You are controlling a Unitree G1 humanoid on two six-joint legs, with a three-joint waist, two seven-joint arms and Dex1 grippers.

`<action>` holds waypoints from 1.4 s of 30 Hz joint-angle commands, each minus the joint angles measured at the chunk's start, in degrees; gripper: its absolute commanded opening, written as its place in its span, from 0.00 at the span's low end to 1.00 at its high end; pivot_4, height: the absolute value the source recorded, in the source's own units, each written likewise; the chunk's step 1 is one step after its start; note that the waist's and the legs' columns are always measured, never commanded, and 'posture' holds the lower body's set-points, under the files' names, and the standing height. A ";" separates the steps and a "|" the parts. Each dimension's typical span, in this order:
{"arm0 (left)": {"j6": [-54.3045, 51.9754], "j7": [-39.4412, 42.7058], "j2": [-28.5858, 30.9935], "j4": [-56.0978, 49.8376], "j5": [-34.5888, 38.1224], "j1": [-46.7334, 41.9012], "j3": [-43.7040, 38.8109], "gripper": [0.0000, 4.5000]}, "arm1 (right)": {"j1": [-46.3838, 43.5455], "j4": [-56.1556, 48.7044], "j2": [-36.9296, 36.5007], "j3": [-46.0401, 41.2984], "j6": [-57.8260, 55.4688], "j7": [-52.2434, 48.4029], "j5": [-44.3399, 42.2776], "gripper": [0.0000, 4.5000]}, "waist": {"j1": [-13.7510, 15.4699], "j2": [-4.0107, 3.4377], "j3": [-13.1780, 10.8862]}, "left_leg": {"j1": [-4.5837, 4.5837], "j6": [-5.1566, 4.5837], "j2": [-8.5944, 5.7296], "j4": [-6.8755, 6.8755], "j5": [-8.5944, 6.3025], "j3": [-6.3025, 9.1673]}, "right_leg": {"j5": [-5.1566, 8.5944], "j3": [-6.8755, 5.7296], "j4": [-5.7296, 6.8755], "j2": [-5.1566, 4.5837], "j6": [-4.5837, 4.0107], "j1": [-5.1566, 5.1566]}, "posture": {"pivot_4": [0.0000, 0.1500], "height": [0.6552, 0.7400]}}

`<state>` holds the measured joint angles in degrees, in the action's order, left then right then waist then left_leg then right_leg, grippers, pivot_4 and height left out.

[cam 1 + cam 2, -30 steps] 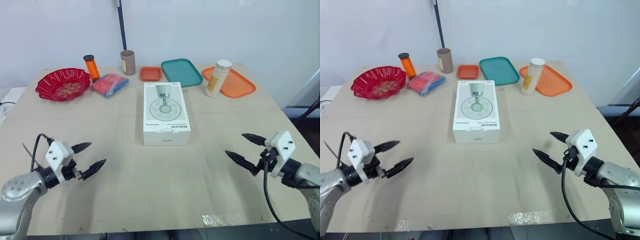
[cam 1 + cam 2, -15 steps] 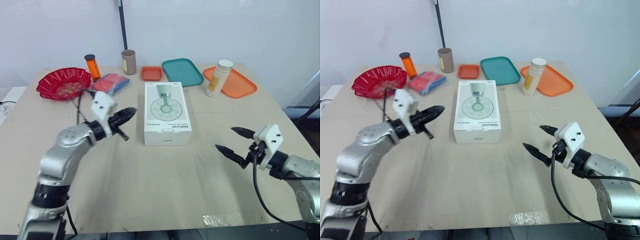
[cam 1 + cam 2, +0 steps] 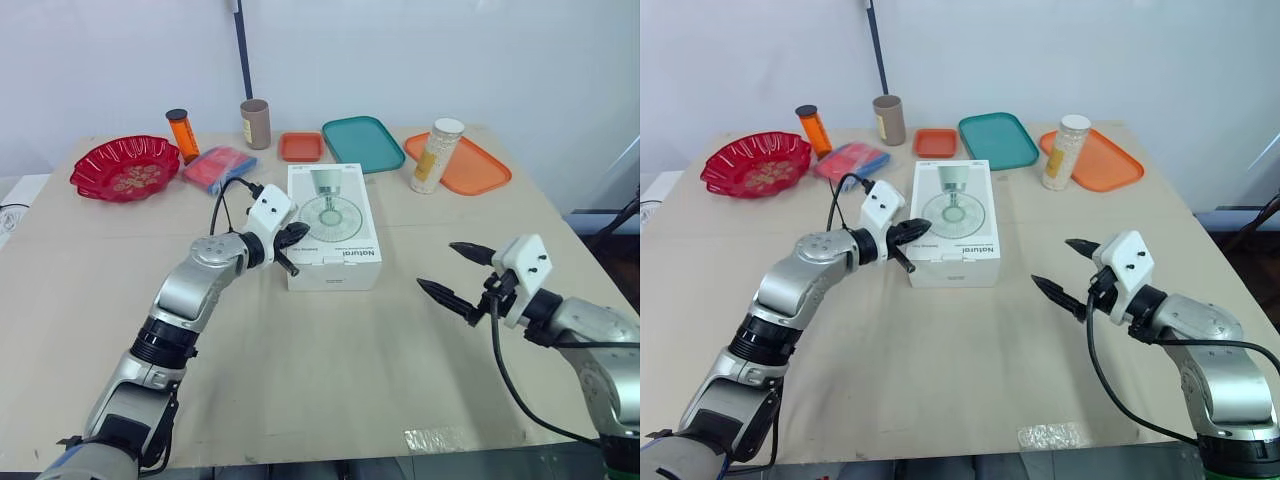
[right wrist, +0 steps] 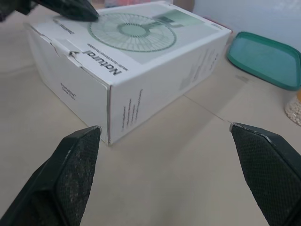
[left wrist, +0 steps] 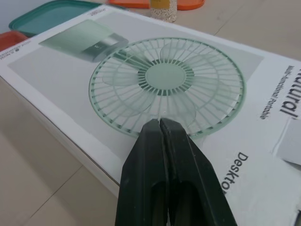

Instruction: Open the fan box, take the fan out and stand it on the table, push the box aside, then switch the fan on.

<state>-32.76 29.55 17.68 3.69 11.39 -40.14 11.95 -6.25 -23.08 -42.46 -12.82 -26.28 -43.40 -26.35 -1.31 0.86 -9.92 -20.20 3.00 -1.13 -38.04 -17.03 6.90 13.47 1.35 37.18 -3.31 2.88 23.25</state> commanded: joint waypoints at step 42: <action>1.76 0.48 -4.27 -1.24 -5.38 1.08 2.22 0.02 | -25.76 10.04 8.96 22.59 -3.06 5.39 15.86 1.00 | 0.04 -0.04 0.04 | -0.10 0.05 -0.08 -0.06 0.03 0.08 | -0.02 -0.05 -0.01 -0.10 0.05 0.05 | 1.00 1.00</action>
<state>-31.55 29.22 14.28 3.30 6.55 -39.74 12.72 -29.96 -13.12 -34.00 11.33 -30.13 -38.63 -11.50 -1.27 0.82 -9.88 -20.30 3.05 -1.21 -38.10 -17.00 6.98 13.45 1.30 37.17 -3.40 2.93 23.30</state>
